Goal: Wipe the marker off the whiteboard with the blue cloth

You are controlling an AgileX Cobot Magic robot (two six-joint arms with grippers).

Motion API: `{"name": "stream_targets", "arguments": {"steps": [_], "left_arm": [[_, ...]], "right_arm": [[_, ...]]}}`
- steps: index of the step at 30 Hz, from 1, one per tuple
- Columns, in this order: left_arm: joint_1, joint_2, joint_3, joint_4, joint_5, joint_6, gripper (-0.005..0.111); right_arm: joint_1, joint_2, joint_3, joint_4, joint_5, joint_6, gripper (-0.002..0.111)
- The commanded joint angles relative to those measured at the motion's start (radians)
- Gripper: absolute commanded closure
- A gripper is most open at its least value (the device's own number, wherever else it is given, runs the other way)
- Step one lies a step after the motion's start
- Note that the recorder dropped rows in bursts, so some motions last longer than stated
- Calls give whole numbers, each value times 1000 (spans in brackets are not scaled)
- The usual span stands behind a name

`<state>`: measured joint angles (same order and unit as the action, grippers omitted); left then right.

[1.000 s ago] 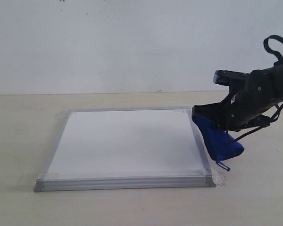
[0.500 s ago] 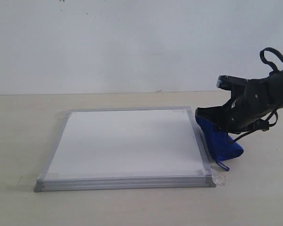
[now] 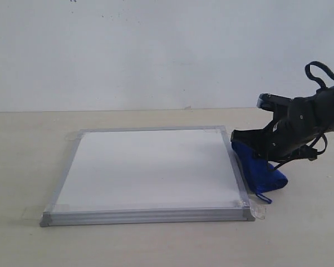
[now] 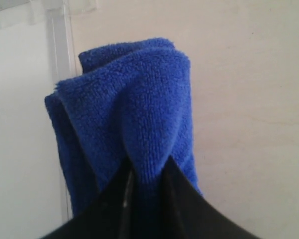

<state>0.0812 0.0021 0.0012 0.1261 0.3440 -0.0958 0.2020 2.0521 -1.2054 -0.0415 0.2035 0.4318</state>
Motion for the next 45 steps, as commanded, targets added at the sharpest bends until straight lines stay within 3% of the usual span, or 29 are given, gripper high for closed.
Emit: {"name": "stream_targets", "arguments": {"steps": [1, 5, 8, 20, 30, 35, 41, 43, 45], "left_arm": [[-5, -2, -1, -8, -6, 1, 103], [-5, -2, -1, -8, -6, 1, 103], [-5, -2, -1, -8, -6, 1, 103], [-5, -2, -1, -8, -6, 1, 103], [-5, -2, -1, -8, -6, 1, 103], [-5, -2, -1, -8, -6, 1, 103], [-5, -2, -1, -8, -6, 1, 103], [-5, -2, -1, -8, -6, 1, 103], [-5, -2, -1, -8, -6, 1, 103]], "right_arm": [[-6, 0, -4, 4, 13, 12, 90], [-6, 0, -4, 4, 11, 12, 61], [-6, 0, -4, 4, 16, 13, 50], [-6, -53, -4, 7, 51, 48, 50], [-6, -185, -4, 7, 210, -88, 50], [-6, -196, -4, 7, 195, -88, 50], [-10, -271, -4, -1, 340, -213, 51], [-10, -320, -4, -3, 407, -262, 57], [-10, -372, -4, -3, 487, -307, 76]]}}
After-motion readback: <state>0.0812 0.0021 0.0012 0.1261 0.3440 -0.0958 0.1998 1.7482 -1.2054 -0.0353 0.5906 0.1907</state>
